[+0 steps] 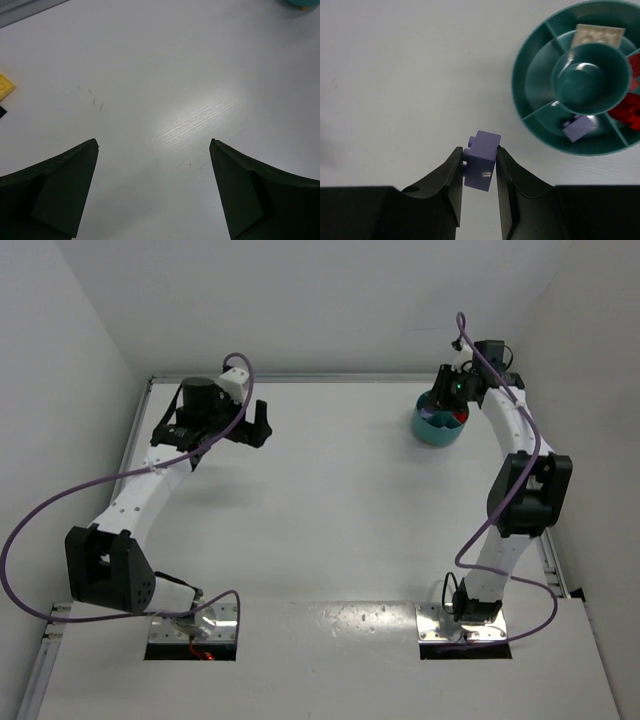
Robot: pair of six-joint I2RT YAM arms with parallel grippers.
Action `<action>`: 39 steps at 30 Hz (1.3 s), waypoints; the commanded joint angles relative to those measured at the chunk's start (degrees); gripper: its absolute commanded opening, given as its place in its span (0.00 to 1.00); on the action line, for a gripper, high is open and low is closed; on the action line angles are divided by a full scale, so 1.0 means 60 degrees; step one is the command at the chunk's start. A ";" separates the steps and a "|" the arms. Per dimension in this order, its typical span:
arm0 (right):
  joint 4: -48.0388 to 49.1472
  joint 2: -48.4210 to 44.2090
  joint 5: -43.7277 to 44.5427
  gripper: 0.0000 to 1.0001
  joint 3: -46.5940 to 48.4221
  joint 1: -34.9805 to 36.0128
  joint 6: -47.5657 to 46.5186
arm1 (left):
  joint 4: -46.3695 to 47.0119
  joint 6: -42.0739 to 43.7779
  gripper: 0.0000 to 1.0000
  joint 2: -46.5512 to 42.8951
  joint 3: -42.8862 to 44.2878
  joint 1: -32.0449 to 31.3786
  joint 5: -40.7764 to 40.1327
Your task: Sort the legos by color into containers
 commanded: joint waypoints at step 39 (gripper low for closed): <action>0.0060 0.1281 0.3468 0.43 0.1416 -0.0091 -0.1687 | 0.0067 0.0795 1.00 -0.0320 0.0344 -0.0095 0.0958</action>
